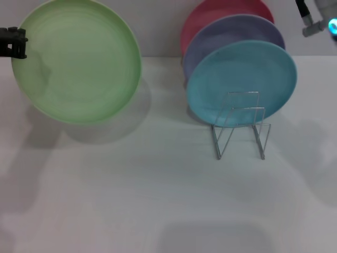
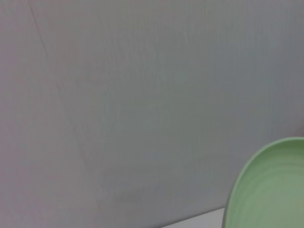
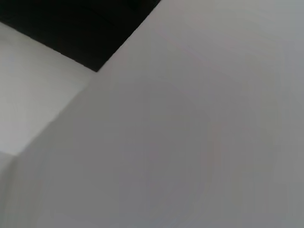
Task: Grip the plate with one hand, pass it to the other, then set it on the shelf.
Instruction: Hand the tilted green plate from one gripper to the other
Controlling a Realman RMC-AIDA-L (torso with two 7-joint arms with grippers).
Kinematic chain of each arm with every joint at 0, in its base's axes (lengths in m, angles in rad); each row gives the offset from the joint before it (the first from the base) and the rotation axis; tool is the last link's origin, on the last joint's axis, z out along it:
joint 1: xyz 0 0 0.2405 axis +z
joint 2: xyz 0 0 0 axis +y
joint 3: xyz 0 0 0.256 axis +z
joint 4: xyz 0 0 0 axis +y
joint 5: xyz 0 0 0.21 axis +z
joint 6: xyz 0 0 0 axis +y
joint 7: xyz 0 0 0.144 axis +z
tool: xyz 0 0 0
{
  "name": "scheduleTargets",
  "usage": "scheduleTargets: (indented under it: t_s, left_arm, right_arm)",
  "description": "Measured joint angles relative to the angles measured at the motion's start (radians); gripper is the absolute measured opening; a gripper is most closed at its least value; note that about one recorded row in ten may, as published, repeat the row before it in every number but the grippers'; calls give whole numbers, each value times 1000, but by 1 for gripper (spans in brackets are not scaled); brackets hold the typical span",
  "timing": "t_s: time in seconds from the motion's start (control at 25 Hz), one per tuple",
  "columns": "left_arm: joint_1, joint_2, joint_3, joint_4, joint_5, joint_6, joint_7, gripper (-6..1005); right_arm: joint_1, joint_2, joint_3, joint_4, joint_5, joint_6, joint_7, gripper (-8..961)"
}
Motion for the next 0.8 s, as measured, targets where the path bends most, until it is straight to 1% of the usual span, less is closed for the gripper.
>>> scheduleTargets:
  t_s: [0.04, 0.08, 0.12, 0.16, 0.2, 0.28, 0.32, 0.36, 0.4, 0.44, 0.48, 0.52, 0.56, 0.68, 0.72, 0.76, 0.8]
  left_arm:
    - [-1, 0, 1, 2, 0, 0, 0, 32]
    - [-1, 0, 1, 2, 0, 0, 0, 32]
    - [-2, -1, 2, 3, 0, 0, -1, 32]
    - [-3, -1, 3, 3, 0, 0, -3, 32]
    - [-3, -1, 4, 3, 0, 0, -4, 32]
    - [-5, -2, 4, 3, 0, -3, -4, 32]
    - [-6, -2, 4, 2, -1, -4, -5, 32]
    - [-7, -2, 4, 2, 0, -4, -6, 32]
    - [-7, -2, 5, 2, 0, -5, -7, 32]
    - [-6, -2, 5, 1, 0, -5, -8, 32]
    - [-6, -2, 5, 1, 0, -5, -8, 32]
    - [-6, -2, 6, 2, 0, -5, -8, 32]
    - [-6, -2, 6, 2, 0, -5, -8, 32]
    - [-8, -2, 7, 7, 0, -2, -9, 32]
    - [-9, -3, 7, 8, 0, 2, -10, 32]
    - [-9, -3, 7, 8, 0, 2, -10, 32]
    - [-9, -3, 7, 8, 0, 5, -10, 32]
  right_arm:
    - [11, 40, 15, -70, 1, -68, -145, 741]
    - [11, 40, 15, -70, 1, -68, -145, 741]
    - [17, 58, 28, -88, 3, -64, -205, 741]
    - [17, 58, 28, -88, 3, -64, -205, 742]
    - [17, 67, 43, -80, 3, -28, -214, 742]
    - [16, 90, 90, -26, 5, 95, -211, 742]
    - [14, 98, 116, 23, 6, 199, -205, 742]
    - [13, 103, 138, 68, 7, 286, -200, 743]
    - [16, 103, 154, 120, 8, 422, -197, 743]
    - [28, 96, 170, 197, 12, 643, -187, 743]
    - [28, 96, 170, 197, 12, 643, -187, 743]
    - [41, 77, 176, 263, 14, 795, -166, 743]
    - [41, 77, 176, 263, 14, 795, -166, 743]
    - [61, 34, 178, 349, 43, 977, -140, 743]
    - [86, -5, 178, 386, 125, 1092, -160, 743]
    - [86, -5, 178, 386, 125, 1092, -160, 742]
    - [97, -24, 180, 398, 186, 1145, -188, 742]
